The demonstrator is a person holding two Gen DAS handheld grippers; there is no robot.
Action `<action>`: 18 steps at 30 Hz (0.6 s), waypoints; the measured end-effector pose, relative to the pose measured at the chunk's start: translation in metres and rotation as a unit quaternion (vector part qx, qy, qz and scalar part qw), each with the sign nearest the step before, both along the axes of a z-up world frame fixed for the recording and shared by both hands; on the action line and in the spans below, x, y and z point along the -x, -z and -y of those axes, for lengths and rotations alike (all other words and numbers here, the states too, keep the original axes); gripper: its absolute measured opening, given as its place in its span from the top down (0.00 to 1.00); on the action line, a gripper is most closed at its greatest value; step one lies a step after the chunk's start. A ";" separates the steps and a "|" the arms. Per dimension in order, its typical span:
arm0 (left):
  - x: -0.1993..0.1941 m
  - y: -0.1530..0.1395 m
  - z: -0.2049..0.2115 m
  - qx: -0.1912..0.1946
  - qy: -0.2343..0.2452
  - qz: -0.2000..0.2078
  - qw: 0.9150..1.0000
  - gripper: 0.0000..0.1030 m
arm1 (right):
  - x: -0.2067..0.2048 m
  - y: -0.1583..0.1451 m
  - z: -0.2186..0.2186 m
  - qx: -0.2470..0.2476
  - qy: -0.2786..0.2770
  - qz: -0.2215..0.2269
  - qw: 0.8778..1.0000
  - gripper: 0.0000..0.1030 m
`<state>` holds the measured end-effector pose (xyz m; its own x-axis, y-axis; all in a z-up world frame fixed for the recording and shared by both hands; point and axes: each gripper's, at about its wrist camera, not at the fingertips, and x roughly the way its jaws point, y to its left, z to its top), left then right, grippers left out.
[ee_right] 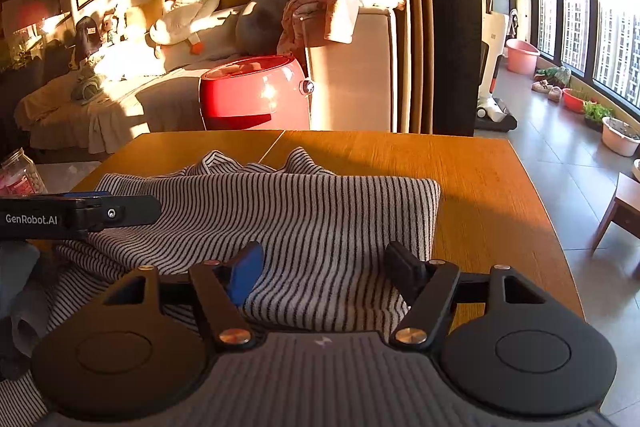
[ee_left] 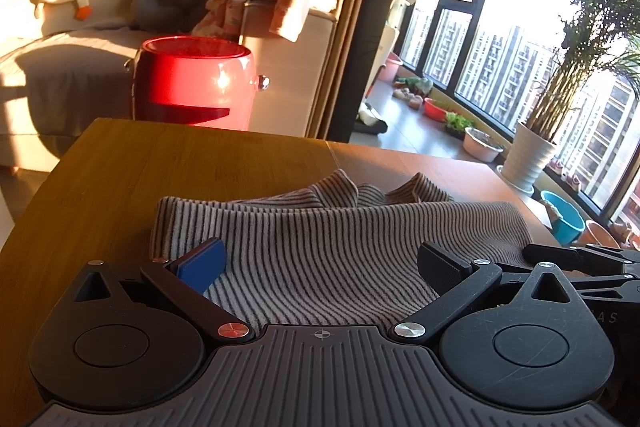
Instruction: Fold clothes
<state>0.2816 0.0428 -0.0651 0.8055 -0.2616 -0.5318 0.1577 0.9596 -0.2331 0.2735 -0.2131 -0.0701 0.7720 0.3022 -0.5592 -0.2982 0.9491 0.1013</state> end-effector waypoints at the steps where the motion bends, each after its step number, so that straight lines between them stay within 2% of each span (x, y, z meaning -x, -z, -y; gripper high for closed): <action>1: -0.001 0.000 -0.001 0.001 0.001 0.000 1.000 0.00 | 0.000 0.000 0.000 0.001 0.000 0.000 1.000 0.34; 7: -0.003 0.001 -0.008 0.024 0.007 0.002 1.000 0.00 | 0.000 -0.003 -0.001 0.013 0.007 -0.006 1.000 0.34; 10: -0.002 0.001 -0.012 0.036 0.004 0.004 0.999 0.00 | 0.001 -0.021 -0.008 0.030 0.005 -0.003 1.000 0.34; 13: -0.002 0.000 -0.008 0.024 0.002 0.004 1.000 0.00 | -0.011 -0.047 -0.016 0.019 -0.011 0.024 0.999 0.34; 15: -0.001 0.000 -0.007 0.024 0.002 0.004 1.000 0.00 | -0.032 -0.053 -0.025 0.014 -0.021 0.021 0.999 0.34; 18: -0.001 0.000 -0.008 0.027 0.002 0.005 1.000 0.00 | -0.080 -0.032 -0.040 0.020 -0.011 -0.016 1.000 0.34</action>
